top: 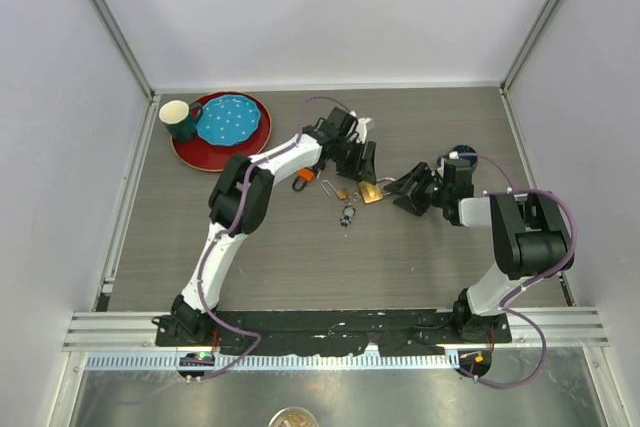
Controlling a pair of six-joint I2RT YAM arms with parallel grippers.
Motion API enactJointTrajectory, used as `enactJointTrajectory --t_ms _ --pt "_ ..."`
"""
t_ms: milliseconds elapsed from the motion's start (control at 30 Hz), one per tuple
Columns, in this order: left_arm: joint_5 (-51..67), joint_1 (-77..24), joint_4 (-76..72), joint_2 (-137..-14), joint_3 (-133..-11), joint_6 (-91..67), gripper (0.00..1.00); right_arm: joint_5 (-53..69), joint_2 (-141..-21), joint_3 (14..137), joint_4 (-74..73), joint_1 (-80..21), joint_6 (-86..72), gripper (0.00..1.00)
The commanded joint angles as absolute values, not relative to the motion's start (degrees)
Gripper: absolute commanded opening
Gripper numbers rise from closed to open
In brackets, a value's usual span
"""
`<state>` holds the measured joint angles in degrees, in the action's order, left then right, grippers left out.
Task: Lock with the key
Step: Adjust the lock at the center of the board.
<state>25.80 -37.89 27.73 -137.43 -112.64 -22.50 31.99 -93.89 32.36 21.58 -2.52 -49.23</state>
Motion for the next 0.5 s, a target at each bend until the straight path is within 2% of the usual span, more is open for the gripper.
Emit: enactJointTrajectory --t_ms 0,100,167,200,233,333,400,467 --pt "33.92 -38.06 21.02 -133.16 -101.28 -26.35 0.55 27.42 -96.33 30.94 23.89 -2.55 -48.6 0.62" --pt "36.38 -38.06 15.66 -130.44 -95.65 -28.91 0.5 27.25 -96.85 30.67 24.61 -2.46 -47.99 0.61" --pt "39.44 -38.23 10.74 -129.47 -93.0 -31.19 0.38 28.2 -97.82 30.59 25.13 -2.46 -47.9 0.61" --pt "39.11 -38.32 9.68 -128.68 -91.25 -31.64 0.38 28.56 -98.43 30.67 25.48 -2.46 -47.99 0.61" --pt "37.81 -38.41 9.76 -128.5 -90.88 -32.42 0.49 29.0 -98.7 30.76 25.58 -2.37 -47.99 0.61" --pt "34.81 -38.32 10.1 -127.62 -90.61 -32.87 0.61 29.79 -99.58 30.5 25.93 -2.46 -47.46 0.6" --pt "31.38 -38.23 10.02 -127.18 -90.97 -33.92 0.65 29.97 -99.58 30.5 25.58 -2.46 -46.68 0.59" --pt "29.63 -37.62 9.75 -127.88 -92.53 -36.28 0.66 30.06 -99.75 30.67 25.14 -2.46 -46.41 0.58"
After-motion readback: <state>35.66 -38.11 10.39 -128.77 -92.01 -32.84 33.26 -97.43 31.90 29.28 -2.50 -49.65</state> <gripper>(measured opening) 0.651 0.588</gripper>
